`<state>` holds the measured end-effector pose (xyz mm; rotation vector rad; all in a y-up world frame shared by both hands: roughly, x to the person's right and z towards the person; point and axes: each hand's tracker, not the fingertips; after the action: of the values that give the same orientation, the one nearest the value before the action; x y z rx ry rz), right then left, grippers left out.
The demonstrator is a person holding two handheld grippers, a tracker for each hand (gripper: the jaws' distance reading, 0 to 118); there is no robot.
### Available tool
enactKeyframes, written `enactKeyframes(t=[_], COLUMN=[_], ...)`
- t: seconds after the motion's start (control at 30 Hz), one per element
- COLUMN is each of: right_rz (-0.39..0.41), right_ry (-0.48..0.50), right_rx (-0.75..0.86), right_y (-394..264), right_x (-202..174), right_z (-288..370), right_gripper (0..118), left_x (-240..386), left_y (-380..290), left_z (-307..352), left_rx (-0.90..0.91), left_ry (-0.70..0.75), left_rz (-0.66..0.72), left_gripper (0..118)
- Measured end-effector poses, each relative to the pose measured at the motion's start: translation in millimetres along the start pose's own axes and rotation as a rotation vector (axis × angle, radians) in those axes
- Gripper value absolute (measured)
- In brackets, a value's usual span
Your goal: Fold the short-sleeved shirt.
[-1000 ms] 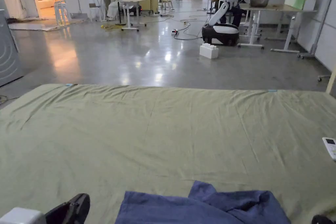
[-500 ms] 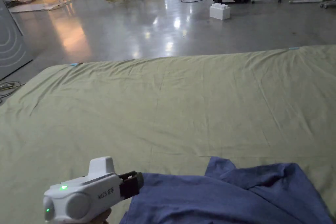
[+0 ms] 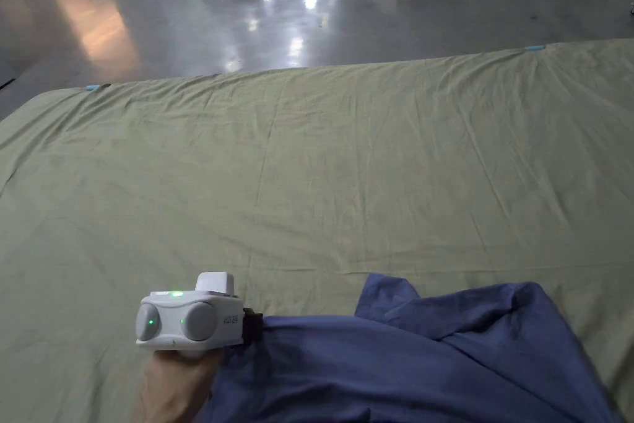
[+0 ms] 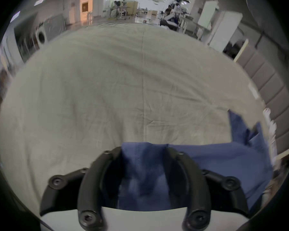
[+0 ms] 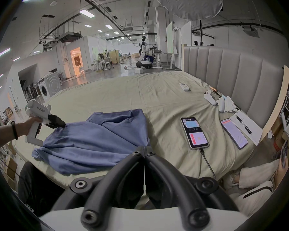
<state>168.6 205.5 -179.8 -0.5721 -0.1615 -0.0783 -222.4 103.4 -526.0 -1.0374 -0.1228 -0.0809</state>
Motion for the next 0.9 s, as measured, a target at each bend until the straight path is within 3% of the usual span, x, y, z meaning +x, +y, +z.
enactKeyframes(t=[0.03, 0.1, 0.27, 0.3, 0.4, 0.43, 0.47, 0.5, 0.63, 0.7, 0.83, 0.87, 0.9], right_rz=[0.007, 0.022, 0.057, 0.06, 0.07, 0.078, 0.088, 0.093, 0.084, 0.095, 0.209, 0.23, 0.261], right_ry=[0.005, 0.02, 0.094, 0.109, 0.147, 0.162, 0.166, 0.161, 0.054, 0.073, 0.105, 0.153, 0.186], right_rx=[-0.004, -0.01, 0.005, -0.017, -0.102, -0.133, -0.173, -0.237, -0.426, -0.473, -0.378, -0.351, -0.35], right_y=[0.4, 3.7, 48.2, 61.7, 97.7, 106.7, 113.0, 117.1, 108.7, 98.6, 96.1, 94.2, 92.5], right_x=[-0.9, -2.5, 1.7, 3.1, 9.0, 10.9, 13.3, 15.9, 31.8, 32.4, 20.4, 17.4, 12.9], right_z=[-2.4, -8.4, -58.0, -75.5, -150.2, -180.5, -210.8, -238.2, -328.4, -346.7, -328.7, -323.7, -322.6], right_gripper=[1, 1, 4, 21, 43, 64, 75, 79, 78, 74, 73, 62, 30], left_x=[4.1, 12.6, 21.7, 21.5, 21.4, 20.4, 19.1, 18.0, 14.2, 12.0, 9.7, 9.6, 10.3], left_y=[1.1, 3.9, 9.0, 11.8, 19.6, 22.2, 24.3, 25.4, 22.3, 19.9, 18.3, 17.2, 15.4], left_z=[0.5, 0.3, -16.6, -16.8, -18.3, -20.3, -20.9, -20.8, -20.1, -19.4, -18.4, -17.9, -17.2], left_rx=[-0.013, -0.025, -0.093, -0.108, -0.139, -0.149, -0.162, -0.167, -0.164, -0.155, -0.145, -0.141, -0.135], left_ry=[0.031, 0.026, 0.065, 0.064, 0.063, 0.06, 0.052, 0.047, 0.028, 0.018, 0.004, 0.003, 0.006], left_rz=[-0.021, -0.024, -0.109, -0.117, -0.145, -0.141, -0.135, -0.128, -0.127, -0.112, -0.114, -0.113, -0.112], left_gripper=[32, 9, 9, 9, 9, 9, 9, 9, 9, 9, 9, 9, 9])
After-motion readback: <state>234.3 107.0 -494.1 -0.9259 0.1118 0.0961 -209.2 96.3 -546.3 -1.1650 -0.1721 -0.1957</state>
